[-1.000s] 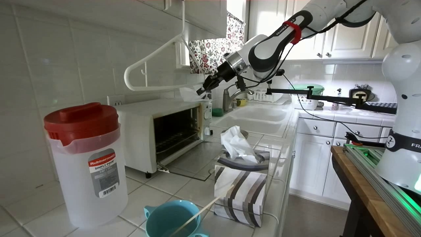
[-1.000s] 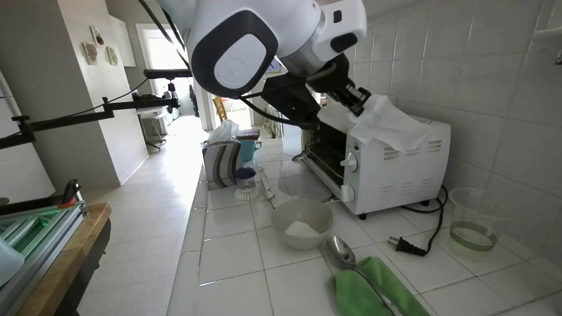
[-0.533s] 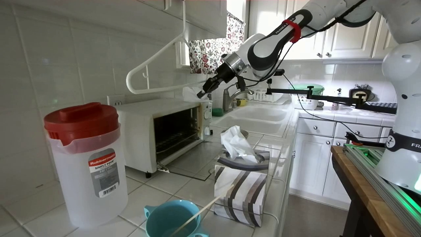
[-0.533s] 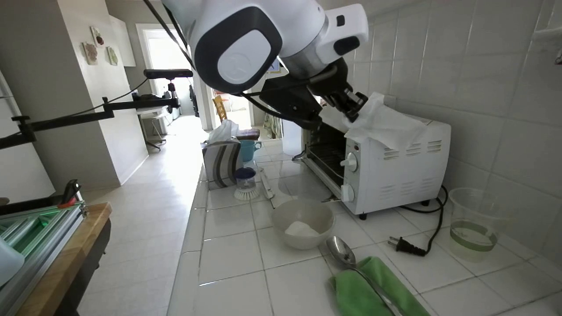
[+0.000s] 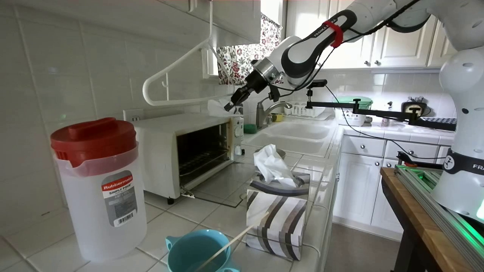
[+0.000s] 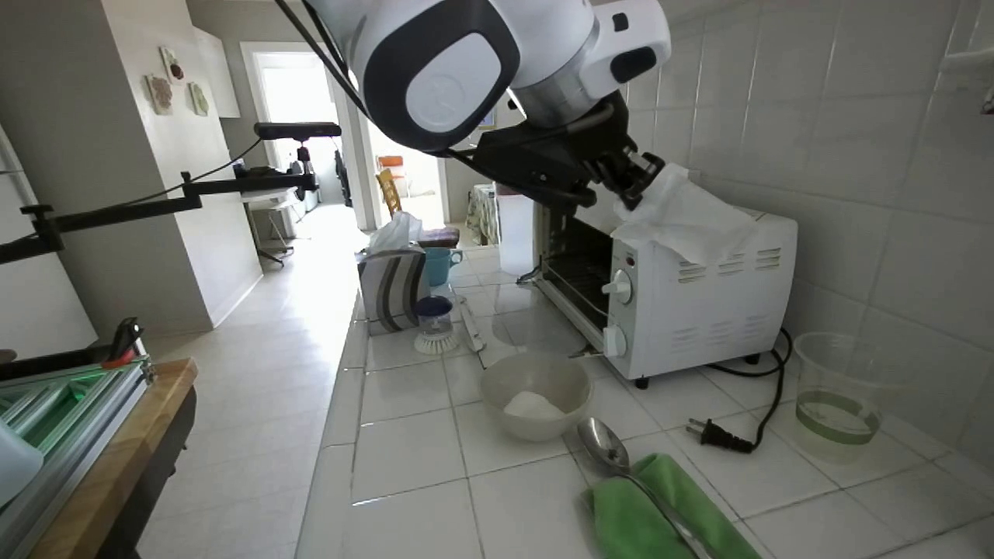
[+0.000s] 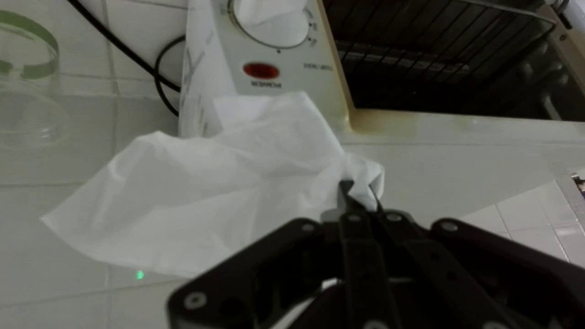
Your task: Use the paper towel to clean the top of the grill
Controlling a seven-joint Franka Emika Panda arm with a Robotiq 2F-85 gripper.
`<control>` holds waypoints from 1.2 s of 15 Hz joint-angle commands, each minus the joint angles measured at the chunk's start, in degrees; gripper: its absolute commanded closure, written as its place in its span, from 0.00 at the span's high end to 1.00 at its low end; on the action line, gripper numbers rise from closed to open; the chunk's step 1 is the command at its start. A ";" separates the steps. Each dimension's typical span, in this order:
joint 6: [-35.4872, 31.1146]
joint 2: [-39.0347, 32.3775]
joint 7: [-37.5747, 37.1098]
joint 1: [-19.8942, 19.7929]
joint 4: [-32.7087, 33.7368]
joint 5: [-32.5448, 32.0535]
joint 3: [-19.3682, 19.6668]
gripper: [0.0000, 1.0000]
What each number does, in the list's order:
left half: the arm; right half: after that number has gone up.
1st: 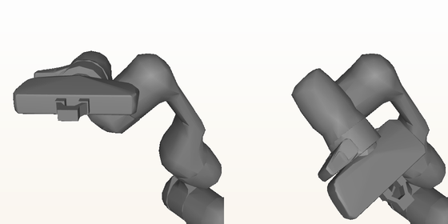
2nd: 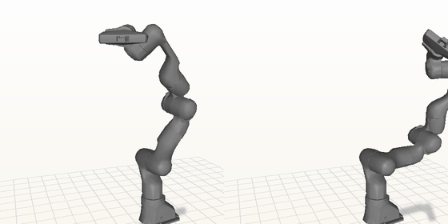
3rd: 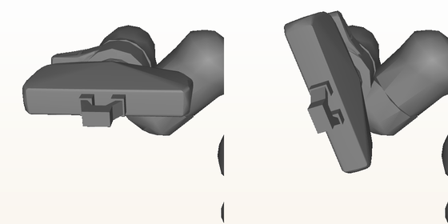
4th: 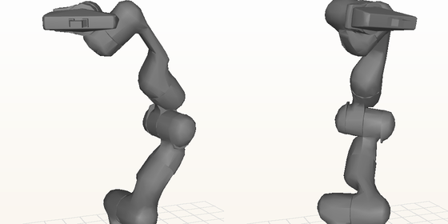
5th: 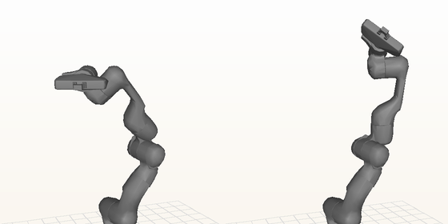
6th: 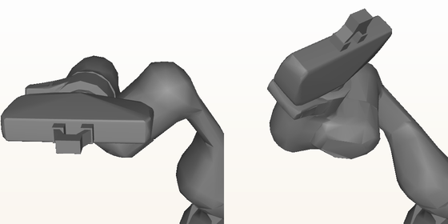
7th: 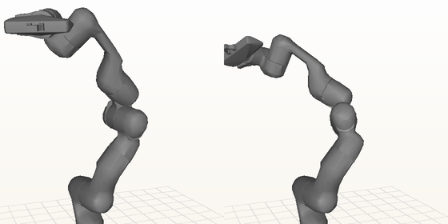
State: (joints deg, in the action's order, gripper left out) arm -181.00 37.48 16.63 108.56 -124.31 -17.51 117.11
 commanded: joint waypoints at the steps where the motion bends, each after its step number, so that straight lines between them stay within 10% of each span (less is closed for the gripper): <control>1: 1.66 4.41 4.35 1.57 4.19 -1.74 -0.32 0.00; 18: 11.11 10.75 6.89 8.68 11.60 -3.88 -1.12 0.00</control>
State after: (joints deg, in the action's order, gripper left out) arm -171.44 45.06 20.51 116.99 -115.12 -19.76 116.92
